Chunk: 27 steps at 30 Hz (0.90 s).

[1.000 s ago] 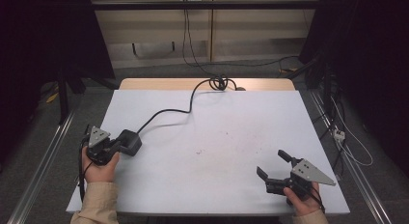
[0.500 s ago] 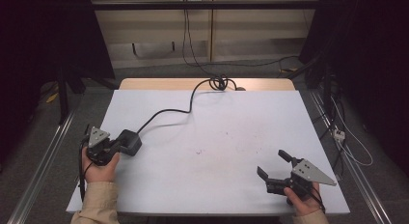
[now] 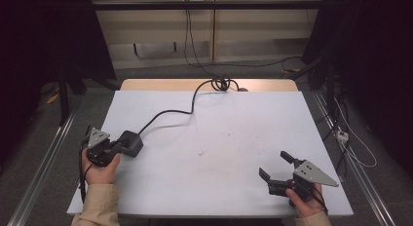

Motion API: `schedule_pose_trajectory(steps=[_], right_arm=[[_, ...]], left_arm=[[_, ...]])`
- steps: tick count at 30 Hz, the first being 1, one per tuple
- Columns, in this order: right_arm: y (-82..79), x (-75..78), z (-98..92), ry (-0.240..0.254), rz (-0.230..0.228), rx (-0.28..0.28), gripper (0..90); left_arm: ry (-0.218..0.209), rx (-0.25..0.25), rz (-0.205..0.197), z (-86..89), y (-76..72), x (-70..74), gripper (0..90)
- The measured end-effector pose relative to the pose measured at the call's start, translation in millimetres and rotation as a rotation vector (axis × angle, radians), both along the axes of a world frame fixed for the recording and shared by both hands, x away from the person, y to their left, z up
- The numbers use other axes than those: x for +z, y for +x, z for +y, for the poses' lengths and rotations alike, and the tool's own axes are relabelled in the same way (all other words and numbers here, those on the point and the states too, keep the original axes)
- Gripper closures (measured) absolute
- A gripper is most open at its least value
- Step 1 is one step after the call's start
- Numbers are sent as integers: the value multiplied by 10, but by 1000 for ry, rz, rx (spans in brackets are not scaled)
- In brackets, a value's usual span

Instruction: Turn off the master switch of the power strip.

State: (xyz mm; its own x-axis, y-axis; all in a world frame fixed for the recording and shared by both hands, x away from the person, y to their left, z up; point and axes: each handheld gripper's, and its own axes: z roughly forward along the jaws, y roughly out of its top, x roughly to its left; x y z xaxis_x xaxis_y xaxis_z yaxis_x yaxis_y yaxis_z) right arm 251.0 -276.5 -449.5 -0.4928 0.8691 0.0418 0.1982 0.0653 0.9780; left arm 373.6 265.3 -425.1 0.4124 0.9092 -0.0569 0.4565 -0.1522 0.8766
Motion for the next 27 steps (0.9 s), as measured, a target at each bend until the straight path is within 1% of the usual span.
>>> schedule_pose_trajectory(steps=[3,4,6,8,11,18,19,21,23,24,25,27], right_arm=[[2,0,5,0,0,1,38],[3,0,6,-1,0,2,38],[5,-1,8,-1,1,4,37],[8,-3,9,-1,2,3,37],[8,-3,10,-2,2,4,37],[7,-2,7,0,1,3,37],[8,-2,7,0,1,3,37],[8,-2,7,0,1,3,38],[8,-1,8,0,1,4,37],[8,-1,8,0,0,5,37],[8,-1,8,0,1,5,37],[9,-2,8,0,1,4,37]], left_arm=[[-14,0,6,12,9,1,900],[-24,-3,-9,17,9,7,900],[-19,-6,2,16,13,29,900],[-27,-5,2,20,19,25,900],[-24,-7,4,19,22,32,900],[-36,-11,9,34,16,51,900],[-49,-13,10,33,14,56,900],[-69,-16,-4,40,8,76,900],[-82,-31,-12,41,5,99,900],[-87,-31,-14,38,2,109,900],[-91,-38,-15,39,4,116,887],[-97,-47,-14,26,5,132,823]])
